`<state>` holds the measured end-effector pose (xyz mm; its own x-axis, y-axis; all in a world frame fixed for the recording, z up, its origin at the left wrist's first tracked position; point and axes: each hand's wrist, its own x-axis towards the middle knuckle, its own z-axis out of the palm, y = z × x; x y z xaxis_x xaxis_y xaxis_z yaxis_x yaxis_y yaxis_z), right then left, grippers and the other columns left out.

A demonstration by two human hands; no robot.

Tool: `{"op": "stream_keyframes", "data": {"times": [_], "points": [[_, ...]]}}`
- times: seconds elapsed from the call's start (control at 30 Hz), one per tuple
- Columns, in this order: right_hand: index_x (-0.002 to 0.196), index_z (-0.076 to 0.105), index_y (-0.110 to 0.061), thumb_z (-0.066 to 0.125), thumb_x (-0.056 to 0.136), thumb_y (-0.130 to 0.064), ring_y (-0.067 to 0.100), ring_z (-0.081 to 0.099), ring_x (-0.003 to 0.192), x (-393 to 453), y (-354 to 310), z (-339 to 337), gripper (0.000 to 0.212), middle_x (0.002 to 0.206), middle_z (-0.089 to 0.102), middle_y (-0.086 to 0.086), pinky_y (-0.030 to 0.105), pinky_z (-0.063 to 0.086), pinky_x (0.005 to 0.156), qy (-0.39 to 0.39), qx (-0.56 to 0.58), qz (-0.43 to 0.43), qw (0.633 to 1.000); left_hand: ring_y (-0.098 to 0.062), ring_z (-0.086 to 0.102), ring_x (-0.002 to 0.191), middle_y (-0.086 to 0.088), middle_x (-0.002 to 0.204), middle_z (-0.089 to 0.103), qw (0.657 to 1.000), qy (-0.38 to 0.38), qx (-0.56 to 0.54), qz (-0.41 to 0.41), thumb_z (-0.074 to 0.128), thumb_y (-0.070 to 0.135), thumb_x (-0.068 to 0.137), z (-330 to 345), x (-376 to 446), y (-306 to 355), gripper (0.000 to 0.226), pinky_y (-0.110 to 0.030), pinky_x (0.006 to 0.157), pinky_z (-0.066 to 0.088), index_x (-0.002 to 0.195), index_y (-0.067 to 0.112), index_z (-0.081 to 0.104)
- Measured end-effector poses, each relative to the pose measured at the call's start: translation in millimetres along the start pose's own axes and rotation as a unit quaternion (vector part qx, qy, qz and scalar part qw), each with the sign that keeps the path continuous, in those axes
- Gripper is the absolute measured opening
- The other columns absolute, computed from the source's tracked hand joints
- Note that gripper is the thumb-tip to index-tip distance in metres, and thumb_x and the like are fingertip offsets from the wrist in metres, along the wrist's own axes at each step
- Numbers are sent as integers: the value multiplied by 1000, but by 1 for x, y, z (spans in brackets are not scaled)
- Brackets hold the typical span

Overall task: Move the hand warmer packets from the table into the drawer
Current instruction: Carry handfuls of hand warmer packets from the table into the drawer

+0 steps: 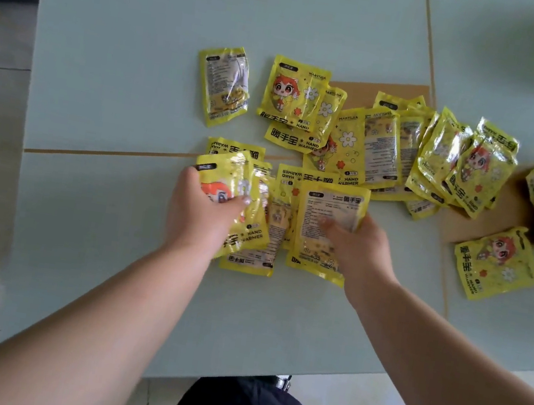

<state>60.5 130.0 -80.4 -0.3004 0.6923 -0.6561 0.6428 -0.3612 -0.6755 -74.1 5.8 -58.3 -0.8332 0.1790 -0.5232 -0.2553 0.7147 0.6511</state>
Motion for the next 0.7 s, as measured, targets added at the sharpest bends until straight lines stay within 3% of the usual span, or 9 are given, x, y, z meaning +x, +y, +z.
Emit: {"op": "stream_keyframes", "data": {"times": [0.07, 0.17, 0.23, 0.4, 0.5, 0.63, 0.7], "points": [[79, 60, -29, 67, 81, -22, 17, 65, 83, -1, -3, 10, 10, 100, 67, 1, 30, 53, 73, 18, -47, -22, 998, -25, 62, 83, 0, 91, 63, 1000, -4, -11, -20, 82, 23, 68, -17, 6, -6, 38, -37, 77, 52, 92, 18, 53], [89, 57, -32, 67, 78, -24, 20, 61, 88, 0, -6, 22, 17, 118, 57, 5, 35, 52, 84, 40, -113, -48, 992, -21, 63, 72, 2, 82, 67, 998, -16, -30, -46, 81, 21, 70, -36, 10, -14, 23, -28, 61, 50, 81, 21, 60], [92, 55, -29, 68, 79, -25, 19, 59, 83, 1, -8, 25, 19, 121, 53, 5, 31, 50, 81, 44, -124, -50, 990, -18, 62, 67, 3, 81, 67, 996, -21, -52, -65, 80, 19, 72, -42, 10, -17, 21, -24, 55, 45, 78, 21, 60], [97, 54, -27, 68, 80, -26, 21, 63, 84, 2, -15, 23, 22, 98, 65, -1, 39, 56, 75, 19, -130, -39, 991, -23, 68, 76, -2, 88, 71, 985, -86, -87, -119, 81, 19, 71, -37, -2, -18, 26, -38, 67, 56, 90, 20, 63], [95, 56, -27, 69, 80, -24, 18, 62, 82, -1, -15, 20, 21, 91, 65, -5, 30, 52, 67, 13, -100, -40, 994, -22, 68, 76, -3, 89, 72, 975, -121, -121, -141, 79, 17, 73, -31, -11, -17, 26, -31, 61, 52, 96, 17, 65], [100, 58, -25, 69, 81, -21, 12, 61, 78, -7, -11, 15, 22, 87, 65, -9, 22, 45, 60, 10, -47, -43, 998, -31, 71, 89, -9, 99, 74, 957, -151, -192, -157, 77, 15, 74, -29, -19, -17, 31, -50, 81, 56, 104, 15, 68], [101, 58, -25, 68, 82, -21, 8, 61, 76, -9, -8, 10, 22, 84, 64, -13, 23, 47, 62, 24, -22, -45, 998, -30, 70, 89, -7, 97, 74, 963, -148, -171, -148, 77, 15, 75, -27, -20, -21, 26, -49, 82, 55, 99, 17, 68]]}}
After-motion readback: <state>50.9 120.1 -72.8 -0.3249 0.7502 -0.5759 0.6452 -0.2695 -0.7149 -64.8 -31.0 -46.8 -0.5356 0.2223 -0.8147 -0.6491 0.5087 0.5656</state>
